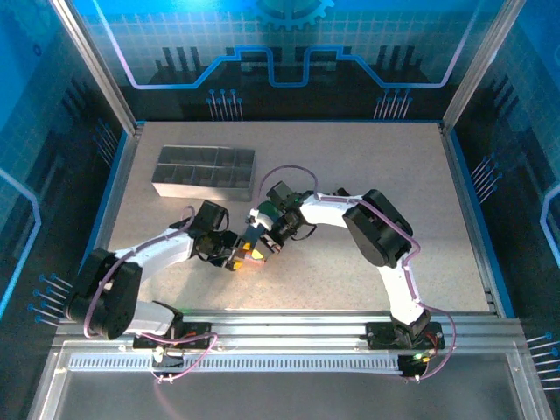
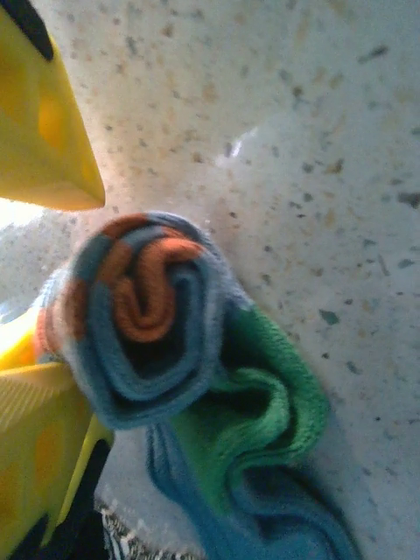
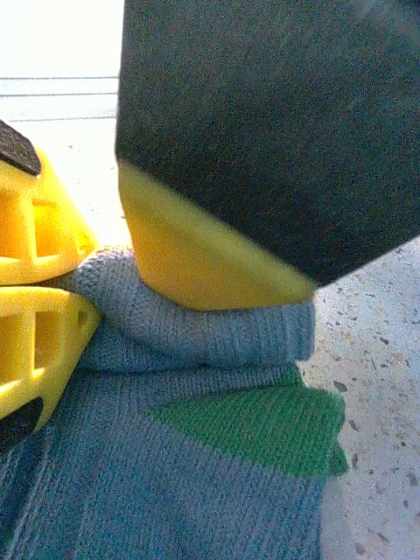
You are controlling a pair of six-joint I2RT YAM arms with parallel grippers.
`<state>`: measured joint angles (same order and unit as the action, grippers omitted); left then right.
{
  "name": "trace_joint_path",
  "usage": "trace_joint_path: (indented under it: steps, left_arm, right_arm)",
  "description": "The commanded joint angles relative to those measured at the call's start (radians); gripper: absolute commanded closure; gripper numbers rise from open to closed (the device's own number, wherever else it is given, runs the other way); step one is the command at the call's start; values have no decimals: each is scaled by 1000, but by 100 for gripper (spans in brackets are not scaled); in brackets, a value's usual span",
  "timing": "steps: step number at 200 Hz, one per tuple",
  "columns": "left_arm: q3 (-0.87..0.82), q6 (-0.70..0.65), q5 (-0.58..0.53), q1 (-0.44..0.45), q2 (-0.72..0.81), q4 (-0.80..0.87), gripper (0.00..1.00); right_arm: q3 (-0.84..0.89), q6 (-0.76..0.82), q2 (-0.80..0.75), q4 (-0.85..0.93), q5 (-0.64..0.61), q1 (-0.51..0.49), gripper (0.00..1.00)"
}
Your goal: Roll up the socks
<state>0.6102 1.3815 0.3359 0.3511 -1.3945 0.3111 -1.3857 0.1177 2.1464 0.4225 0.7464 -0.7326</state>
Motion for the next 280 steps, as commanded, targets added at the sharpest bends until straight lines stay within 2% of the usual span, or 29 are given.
trace_joint_path:
  steps: [1, 32, 61, 74, 87, 100, 114, 125, 153, 185, 206, 244, 250, 259, 280]
  left_arm:
    - [18, -26, -47, 15, -64, 51, 63]
    - [19, -49, -102, 39, -137, 220, 79]
    - [15, -50, -108, 46, -172, 302, 84]
    - [24, -48, -110, 45, -168, 320, 83]
    - [45, -49, -113, 46, -167, 343, 83]
    - [69, -52, -112, 44, -175, 363, 83]
    - [90, -53, -107, 45, -184, 370, 83]
    - [101, -53, -99, 44, -192, 372, 83]
    - [120, -59, -98, 45, -207, 377, 82]
    - [129, -64, -93, 42, -218, 379, 82]
    - [127, -69, -88, 37, -216, 377, 82]
    - [128, -78, -67, 15, -185, 371, 79]
    - [128, -78, -62, 8, -169, 368, 76]
    - [129, -73, -55, -2, -135, 364, 69]
    - [133, -63, -48, -32, -40, 372, 42]
  right_arm:
    - [38, -26, 71, 149, -80, 5, 100]
    - [76, -8, 0, 72, -130, -4, 99]
    - [133, 52, -126, -42, -284, -51, 75]
    - [210, 77, -218, -159, -409, -82, 68]
    - [353, 145, -355, -354, -639, -149, 62]
    - [464, 246, -437, -526, -827, -226, 50]
    - [487, 339, -448, -560, -980, -297, 48]
    - [481, 379, -433, -558, -1068, -341, 49]
    - [490, 456, -393, -609, -1145, -416, 50]
    - [413, 472, -285, -577, -1234, -429, 58]
    - [393, 469, -241, -565, -1239, -425, 64]
    - [370, 380, -218, -467, -1197, -387, 96]
    - [367, 367, -221, -447, -1177, -379, 100]
    - [363, 347, -224, -417, -1136, -367, 100]
    - [349, 288, -227, -333, -993, -328, 100]
